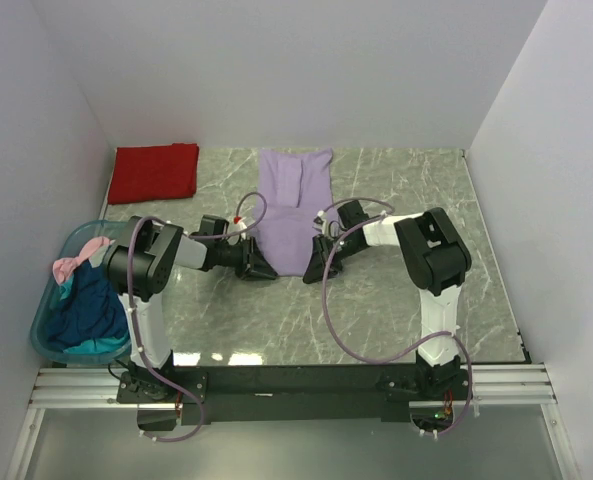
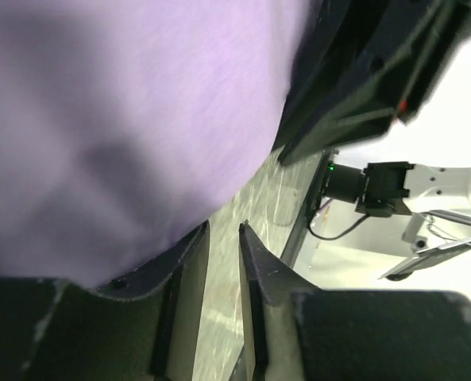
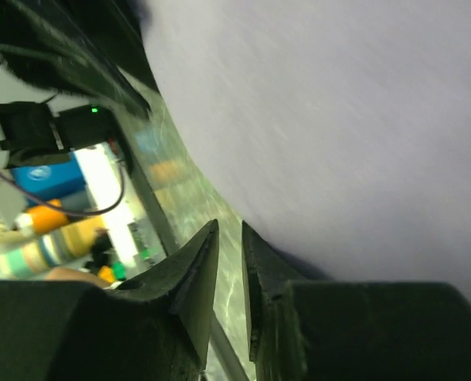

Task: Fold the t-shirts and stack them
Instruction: Fold the tshirt

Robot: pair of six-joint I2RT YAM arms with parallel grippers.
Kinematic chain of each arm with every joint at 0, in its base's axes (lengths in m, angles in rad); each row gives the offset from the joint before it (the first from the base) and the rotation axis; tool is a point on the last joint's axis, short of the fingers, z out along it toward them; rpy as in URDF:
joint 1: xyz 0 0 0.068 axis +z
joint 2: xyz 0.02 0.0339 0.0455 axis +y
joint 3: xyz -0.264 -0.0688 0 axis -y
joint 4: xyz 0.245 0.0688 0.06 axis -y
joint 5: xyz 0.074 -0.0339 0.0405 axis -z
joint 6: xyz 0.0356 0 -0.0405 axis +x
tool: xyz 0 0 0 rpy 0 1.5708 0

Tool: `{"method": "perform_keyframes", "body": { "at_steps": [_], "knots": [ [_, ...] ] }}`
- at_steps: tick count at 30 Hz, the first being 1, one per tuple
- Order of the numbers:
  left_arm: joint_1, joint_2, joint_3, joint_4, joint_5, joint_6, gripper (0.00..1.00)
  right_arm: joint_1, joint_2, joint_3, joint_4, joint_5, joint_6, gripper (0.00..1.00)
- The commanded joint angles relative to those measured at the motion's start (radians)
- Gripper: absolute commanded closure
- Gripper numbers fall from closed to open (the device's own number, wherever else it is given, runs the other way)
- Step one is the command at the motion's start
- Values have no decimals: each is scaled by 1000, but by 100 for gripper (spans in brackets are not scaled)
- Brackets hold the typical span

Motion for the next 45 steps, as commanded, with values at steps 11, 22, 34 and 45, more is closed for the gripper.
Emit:
{"method": "perform_keyframes", "body": {
  "at_steps": [11,22,34,45],
  "knots": [
    [142,-330,-46,-435,25,441,55,-104,-244,-37,-340,54,-354,68],
    [53,-661,-92,-402,-337,1125,36,106,-536,-125,-86,741,-742,37],
    [-77,-621,-213,-329,-330,1842,38,227,-516,-284,114,839,-1079,39],
    [-111,-443,-170,-313,-379,1895,44,230,-455,-334,134,852,-1145,49]
  ]
}}
